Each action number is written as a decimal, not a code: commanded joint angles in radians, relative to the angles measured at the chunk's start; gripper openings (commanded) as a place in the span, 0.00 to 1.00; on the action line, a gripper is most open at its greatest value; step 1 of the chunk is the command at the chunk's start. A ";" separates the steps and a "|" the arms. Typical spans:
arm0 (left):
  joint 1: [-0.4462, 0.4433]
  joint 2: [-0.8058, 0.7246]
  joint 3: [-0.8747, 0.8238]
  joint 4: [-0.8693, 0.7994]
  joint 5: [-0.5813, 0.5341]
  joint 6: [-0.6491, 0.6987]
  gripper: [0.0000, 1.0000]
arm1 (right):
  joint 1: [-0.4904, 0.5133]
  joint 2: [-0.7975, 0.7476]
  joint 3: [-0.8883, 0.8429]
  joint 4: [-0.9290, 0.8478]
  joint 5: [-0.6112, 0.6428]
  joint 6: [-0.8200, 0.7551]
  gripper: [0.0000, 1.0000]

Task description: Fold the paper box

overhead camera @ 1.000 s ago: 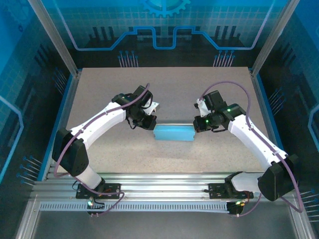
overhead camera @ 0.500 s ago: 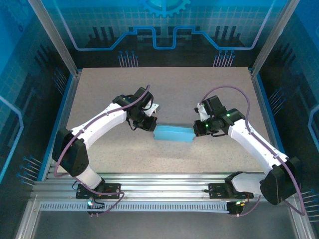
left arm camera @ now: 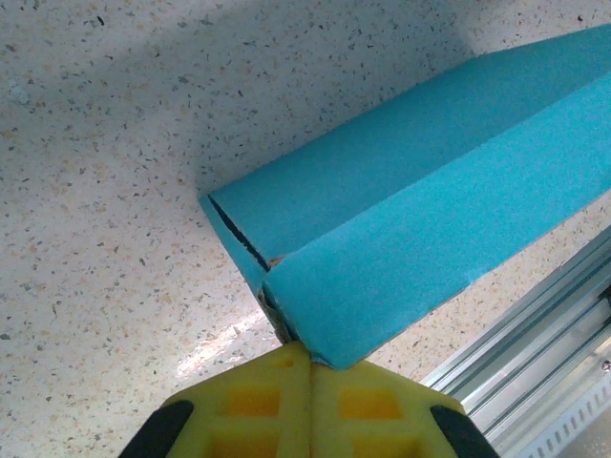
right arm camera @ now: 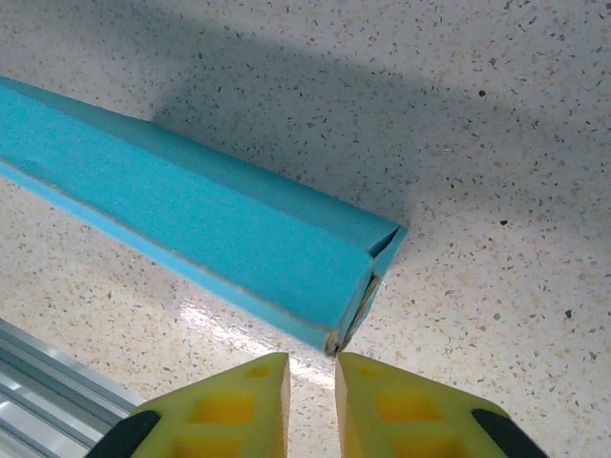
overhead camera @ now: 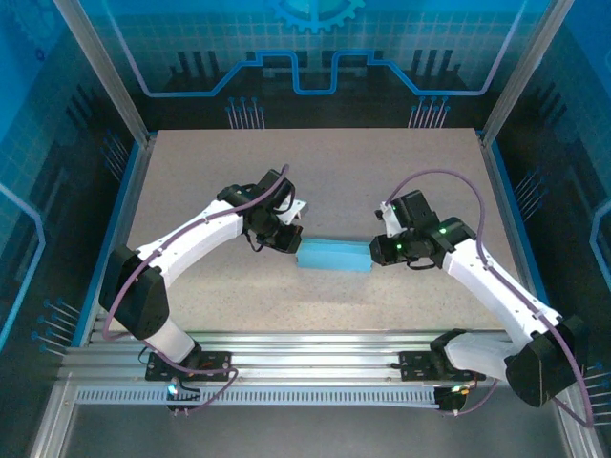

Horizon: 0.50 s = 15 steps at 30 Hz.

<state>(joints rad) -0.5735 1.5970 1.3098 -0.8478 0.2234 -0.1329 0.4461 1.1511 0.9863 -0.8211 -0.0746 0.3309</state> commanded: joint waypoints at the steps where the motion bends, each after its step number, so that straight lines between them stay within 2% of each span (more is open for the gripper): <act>1: -0.015 0.028 -0.031 -0.034 0.004 -0.026 0.07 | 0.008 -0.035 0.058 -0.042 -0.002 0.002 0.25; 7: -0.018 0.035 -0.028 -0.033 0.005 -0.027 0.07 | 0.001 -0.011 0.117 -0.028 -0.003 0.000 0.25; 15: -0.022 0.043 -0.018 -0.033 0.002 -0.028 0.07 | 0.001 0.073 0.105 0.078 -0.021 0.016 0.14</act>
<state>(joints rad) -0.5793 1.6001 1.3098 -0.8463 0.2241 -0.1410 0.4458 1.2083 1.0939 -0.7864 -0.0864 0.3378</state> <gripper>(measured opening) 0.073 0.145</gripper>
